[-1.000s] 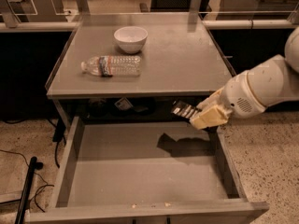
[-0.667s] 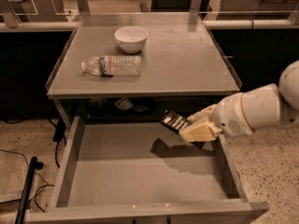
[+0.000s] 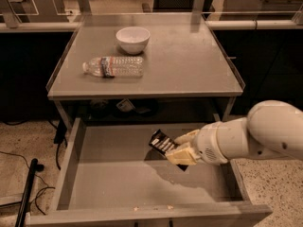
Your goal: Place rxbar chocolate into top drawer
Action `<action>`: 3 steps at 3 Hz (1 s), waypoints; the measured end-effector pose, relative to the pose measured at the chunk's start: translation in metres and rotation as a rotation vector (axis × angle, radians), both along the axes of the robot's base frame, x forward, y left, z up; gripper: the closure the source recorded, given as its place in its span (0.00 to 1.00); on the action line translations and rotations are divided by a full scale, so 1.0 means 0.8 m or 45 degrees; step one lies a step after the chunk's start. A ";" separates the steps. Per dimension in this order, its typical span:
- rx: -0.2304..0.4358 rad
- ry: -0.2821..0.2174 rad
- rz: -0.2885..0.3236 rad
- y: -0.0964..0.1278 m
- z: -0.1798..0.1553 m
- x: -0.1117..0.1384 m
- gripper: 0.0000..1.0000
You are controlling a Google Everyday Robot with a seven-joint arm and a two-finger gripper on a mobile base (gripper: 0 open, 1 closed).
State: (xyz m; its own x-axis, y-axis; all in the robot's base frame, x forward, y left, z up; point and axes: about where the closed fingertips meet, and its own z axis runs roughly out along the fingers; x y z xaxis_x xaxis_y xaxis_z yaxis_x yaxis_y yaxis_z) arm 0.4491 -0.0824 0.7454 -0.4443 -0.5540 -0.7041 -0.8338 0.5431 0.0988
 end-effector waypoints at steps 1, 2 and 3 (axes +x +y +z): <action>-0.110 0.109 0.040 0.030 -0.076 -0.004 1.00; -0.110 0.109 0.040 0.030 -0.076 -0.004 1.00; -0.100 0.143 0.032 0.036 -0.087 -0.005 1.00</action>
Offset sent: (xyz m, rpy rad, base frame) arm -0.0029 0.0187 -0.0560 -0.0763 0.0776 0.0227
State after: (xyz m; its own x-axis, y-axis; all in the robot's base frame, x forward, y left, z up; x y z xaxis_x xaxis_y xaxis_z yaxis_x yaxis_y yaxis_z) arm 0.4455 -0.0538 0.6755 -0.5033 -0.6175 -0.6045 -0.8333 0.5320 0.1503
